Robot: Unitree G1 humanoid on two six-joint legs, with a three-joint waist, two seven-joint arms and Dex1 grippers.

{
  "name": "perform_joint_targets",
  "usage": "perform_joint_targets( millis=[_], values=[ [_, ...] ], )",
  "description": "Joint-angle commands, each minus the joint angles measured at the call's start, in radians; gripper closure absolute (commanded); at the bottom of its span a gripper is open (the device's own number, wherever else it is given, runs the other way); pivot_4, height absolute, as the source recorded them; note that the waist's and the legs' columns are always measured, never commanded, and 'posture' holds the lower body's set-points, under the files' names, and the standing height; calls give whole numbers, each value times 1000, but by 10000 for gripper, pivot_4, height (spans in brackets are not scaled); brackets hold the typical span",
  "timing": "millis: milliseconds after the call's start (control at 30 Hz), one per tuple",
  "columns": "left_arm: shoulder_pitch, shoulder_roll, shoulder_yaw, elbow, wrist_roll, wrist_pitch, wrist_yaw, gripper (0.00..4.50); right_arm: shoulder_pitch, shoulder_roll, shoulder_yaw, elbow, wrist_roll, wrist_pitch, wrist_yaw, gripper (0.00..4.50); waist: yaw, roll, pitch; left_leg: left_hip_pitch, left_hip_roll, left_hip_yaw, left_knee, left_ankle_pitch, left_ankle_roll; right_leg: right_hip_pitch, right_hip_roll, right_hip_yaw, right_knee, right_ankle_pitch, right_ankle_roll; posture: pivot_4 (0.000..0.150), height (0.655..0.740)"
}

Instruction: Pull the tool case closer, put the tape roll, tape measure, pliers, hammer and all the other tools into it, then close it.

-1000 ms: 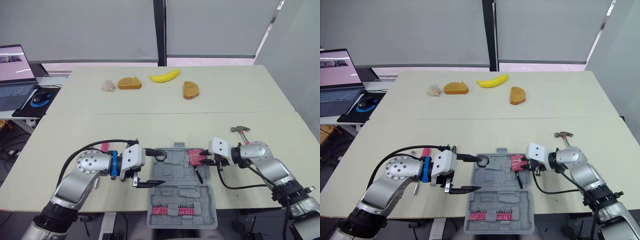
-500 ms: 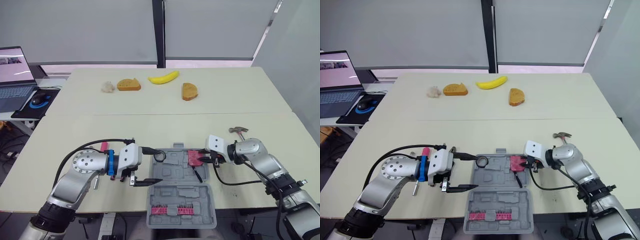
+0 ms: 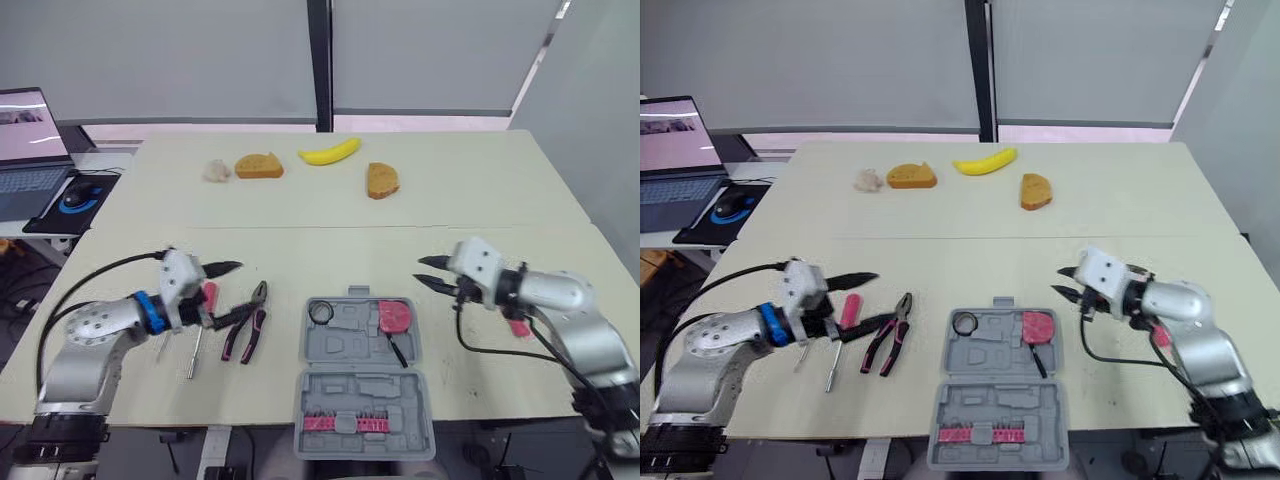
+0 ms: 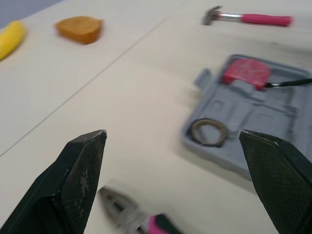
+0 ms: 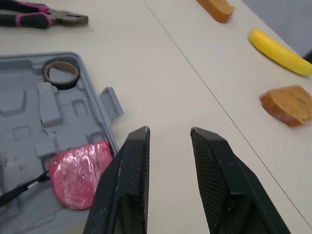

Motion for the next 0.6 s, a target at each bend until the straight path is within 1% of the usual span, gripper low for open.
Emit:
perform_joint_targets(
  millis=[33, 167, 300, 367, 400, 500, 600],
  values=[
    [59, -12, 146, 63, -28, 6, 101, 0, 126, -20, -191, -88, 18, 6, -77, 30889, 6, 0, 0, 0, 0, 0, 0, 0, 0, 0, 0, 0, 0, 0, 0, 1500, 7400],
    [143, -10, 263, 147, -36, 3, 165, 0, 327, 3, -361, -137, 46, -5, -115, 30889, 9, 0, 0, 2, 1, 0, 0, 0, 0, 1, 0, 0, 1, 0, 0, 1500, 7400],
    [219, 0, 343, 237, -39, -9, 187, 0, 476, 51, -479, -115, 67, -50, -145, 30889, 11, 0, 0, 4, 1, 0, 0, 0, 0, 2, 0, -1, 1, 0, 0, 1500, 7400],
    [261, 2, 367, 259, -44, -1, 180, 0, 529, 70, -506, -95, 71, -79, -153, 26851, 11, -1, -1, 3, 1, 1, 0, 0, 0, 2, 0, 0, 1, 0, 0, 1500, 7400],
    [283, 1, 378, 264, -52, 13, 174, 0, 551, 82, -516, -90, 76, -85, -157, 25540, 11, -1, -1, 4, 1, 1, 0, 0, 0, 2, 0, 0, 1, 0, 0, 1500, 7400],
    [335, -5, 403, 262, -69, 33, 165, 0, 592, 101, -533, -78, 100, -84, -160, 18378, 11, -2, -1, 3, 2, 0, 0, 0, 0, 2, 0, 0, 1, 0, 0, 1500, 7400],
    [372, -7, 411, 256, -77, 43, 160, 0, 614, 92, -529, -77, 115, -80, -150, 11258, 12, -1, -1, 3, 2, 0, 0, 0, 0, 2, 0, 0, 0, 0, 0, 1500, 7400]
  ],
)
